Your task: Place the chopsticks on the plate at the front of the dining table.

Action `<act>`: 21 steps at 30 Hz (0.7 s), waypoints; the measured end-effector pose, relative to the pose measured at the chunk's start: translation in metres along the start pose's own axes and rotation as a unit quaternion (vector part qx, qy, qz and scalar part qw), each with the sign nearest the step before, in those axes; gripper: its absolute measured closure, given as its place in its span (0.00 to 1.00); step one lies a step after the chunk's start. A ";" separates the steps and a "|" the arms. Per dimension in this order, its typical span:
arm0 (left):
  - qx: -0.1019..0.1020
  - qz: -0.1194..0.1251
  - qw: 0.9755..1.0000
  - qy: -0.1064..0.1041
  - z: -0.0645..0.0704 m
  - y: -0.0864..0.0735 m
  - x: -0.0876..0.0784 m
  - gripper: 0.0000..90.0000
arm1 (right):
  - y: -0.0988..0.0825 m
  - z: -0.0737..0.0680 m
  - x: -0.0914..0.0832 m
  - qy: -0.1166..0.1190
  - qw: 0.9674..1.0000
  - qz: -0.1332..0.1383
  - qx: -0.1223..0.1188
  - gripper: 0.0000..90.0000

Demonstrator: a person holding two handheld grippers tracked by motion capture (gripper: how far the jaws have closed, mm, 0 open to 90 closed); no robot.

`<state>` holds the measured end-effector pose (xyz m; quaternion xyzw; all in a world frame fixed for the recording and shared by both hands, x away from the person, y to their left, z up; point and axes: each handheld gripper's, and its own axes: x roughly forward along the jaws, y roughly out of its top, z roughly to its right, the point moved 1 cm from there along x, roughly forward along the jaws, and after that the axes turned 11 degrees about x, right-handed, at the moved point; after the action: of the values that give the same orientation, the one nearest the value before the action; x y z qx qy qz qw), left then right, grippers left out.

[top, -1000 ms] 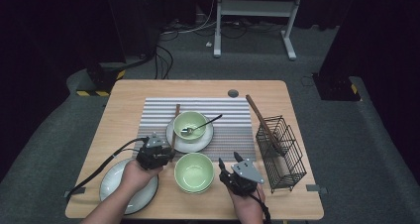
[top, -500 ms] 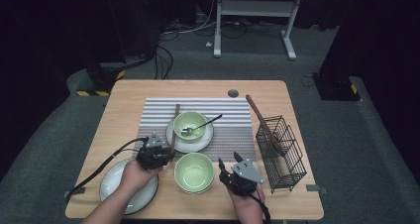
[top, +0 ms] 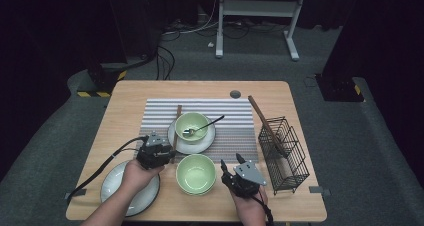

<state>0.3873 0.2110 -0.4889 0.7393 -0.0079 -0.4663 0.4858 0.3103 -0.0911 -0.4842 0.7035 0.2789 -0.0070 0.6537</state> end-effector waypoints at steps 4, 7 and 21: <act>-0.005 -0.002 1.000 -0.004 0.000 0.000 0.004 0.73 | 0.000 0.000 0.000 -0.001 1.000 0.000 -0.001 0.48; -0.007 -0.005 1.000 -0.005 -0.001 -0.001 0.005 0.73 | 0.000 0.000 0.000 -0.001 1.000 -0.001 -0.001 0.48; -0.003 -0.007 1.000 -0.011 0.000 -0.001 0.007 0.76 | -0.001 0.000 0.000 -0.002 1.000 -0.001 -0.002 0.48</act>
<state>0.3906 0.2081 -0.4948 0.7324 -0.0064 -0.4778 0.4849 0.3104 -0.0912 -0.4848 0.7020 0.2787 -0.0084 0.6553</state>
